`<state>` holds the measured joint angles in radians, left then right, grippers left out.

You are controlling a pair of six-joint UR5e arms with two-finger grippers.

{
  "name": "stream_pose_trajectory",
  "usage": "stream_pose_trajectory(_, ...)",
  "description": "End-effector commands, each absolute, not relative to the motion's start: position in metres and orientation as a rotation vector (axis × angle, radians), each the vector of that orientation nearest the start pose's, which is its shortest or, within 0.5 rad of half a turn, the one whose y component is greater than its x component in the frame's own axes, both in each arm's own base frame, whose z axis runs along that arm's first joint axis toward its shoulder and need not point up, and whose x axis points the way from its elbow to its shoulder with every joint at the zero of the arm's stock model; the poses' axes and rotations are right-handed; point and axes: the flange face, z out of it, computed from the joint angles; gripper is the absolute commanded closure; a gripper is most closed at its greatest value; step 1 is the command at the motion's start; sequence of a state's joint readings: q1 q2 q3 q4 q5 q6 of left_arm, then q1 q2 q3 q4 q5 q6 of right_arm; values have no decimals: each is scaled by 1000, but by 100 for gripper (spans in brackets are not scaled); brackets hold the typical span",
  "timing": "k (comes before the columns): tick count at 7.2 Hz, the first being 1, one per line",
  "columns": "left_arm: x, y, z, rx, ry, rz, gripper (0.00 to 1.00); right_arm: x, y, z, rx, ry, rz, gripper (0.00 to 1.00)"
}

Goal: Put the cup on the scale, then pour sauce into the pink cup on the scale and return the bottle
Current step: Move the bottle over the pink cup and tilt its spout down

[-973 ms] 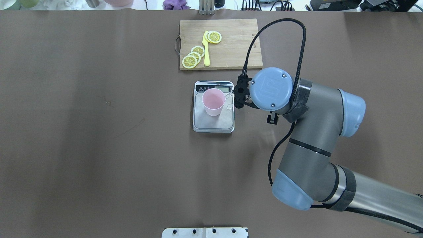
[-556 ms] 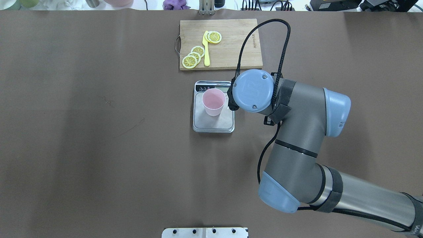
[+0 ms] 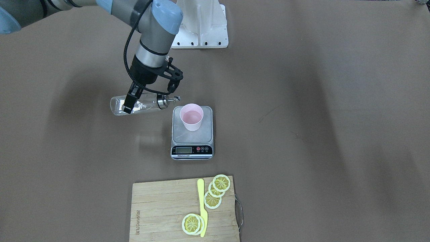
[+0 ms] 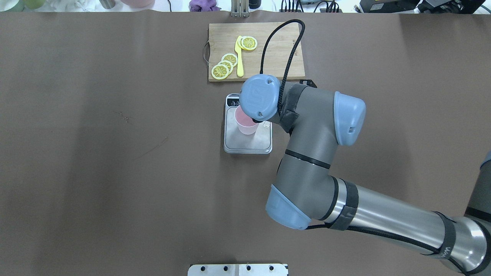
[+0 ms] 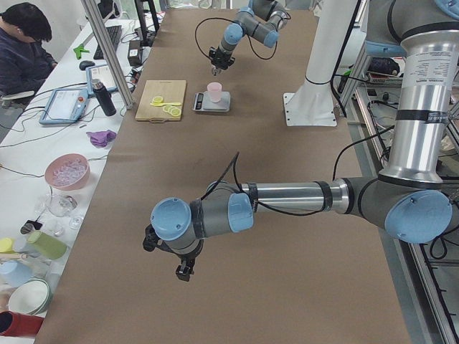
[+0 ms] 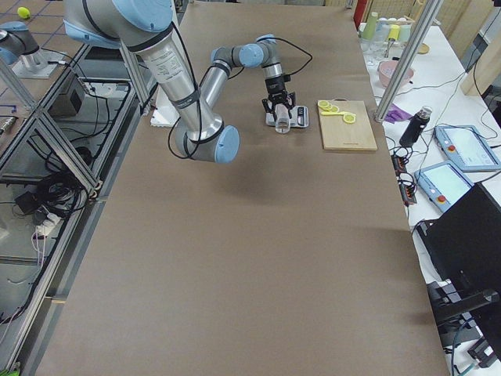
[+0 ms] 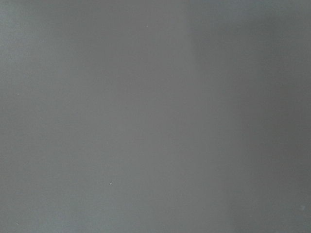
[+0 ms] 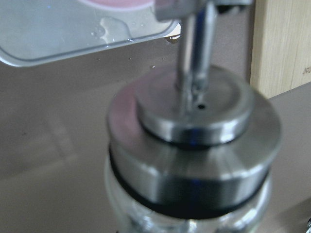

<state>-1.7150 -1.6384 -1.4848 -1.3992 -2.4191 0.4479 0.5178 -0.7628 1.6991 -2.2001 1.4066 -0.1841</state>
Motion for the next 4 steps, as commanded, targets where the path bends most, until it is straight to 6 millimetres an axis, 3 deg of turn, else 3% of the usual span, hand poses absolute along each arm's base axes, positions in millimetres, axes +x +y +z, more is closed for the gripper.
stream_pose_trajectory(1, -131, -492, 678, 75, 863, 203, 2, -516, -468, 196, 326, 61, -1203, 100)
stream_pose_trajectory(4, -131, -492, 678, 75, 863, 203, 2, -508, -467, 189, 275, 122, -1231, 100)
